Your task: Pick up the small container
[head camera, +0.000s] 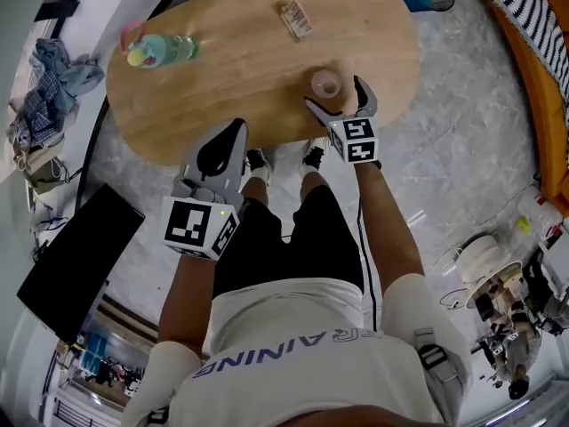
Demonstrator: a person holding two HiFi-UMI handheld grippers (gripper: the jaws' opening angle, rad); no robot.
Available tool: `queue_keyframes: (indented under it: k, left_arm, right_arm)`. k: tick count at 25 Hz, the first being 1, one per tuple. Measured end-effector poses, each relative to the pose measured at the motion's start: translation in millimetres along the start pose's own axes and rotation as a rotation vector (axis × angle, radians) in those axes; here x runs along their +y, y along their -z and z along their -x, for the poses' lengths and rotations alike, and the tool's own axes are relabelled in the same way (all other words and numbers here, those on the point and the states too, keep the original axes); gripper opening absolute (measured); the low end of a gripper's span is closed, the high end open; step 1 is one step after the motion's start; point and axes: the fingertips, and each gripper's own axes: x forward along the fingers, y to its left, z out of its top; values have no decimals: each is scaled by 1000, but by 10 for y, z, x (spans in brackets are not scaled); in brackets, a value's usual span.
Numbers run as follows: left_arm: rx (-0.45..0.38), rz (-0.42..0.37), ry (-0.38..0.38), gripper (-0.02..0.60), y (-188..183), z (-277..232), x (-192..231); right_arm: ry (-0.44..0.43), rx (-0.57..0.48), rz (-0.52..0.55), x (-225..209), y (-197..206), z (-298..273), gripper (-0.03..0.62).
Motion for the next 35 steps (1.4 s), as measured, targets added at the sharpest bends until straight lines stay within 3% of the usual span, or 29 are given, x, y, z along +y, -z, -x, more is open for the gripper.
queue_keyframes:
  k: [8, 15, 20, 27, 35]
  left_arm:
    - [47, 65, -41, 0, 520, -189, 302]
    - [88, 108, -64, 0, 791, -219, 521]
    - [89, 114, -69, 0, 803, -174, 613]
    - [41, 92, -54, 0, 489, -72, 566]
    - [-53, 33, -24, 0, -240, 375, 420]
  right_arm:
    - [-1, 60, 55, -90, 407, -781, 530]
    - [53, 28, 121, -73, 402, -917, 431]
    - [44, 34, 115, -48, 430, -916, 426]
    - [42, -15, 95, 50, 56, -513, 426]
    - [-10, -122, 94, 516, -898, 542, 428]
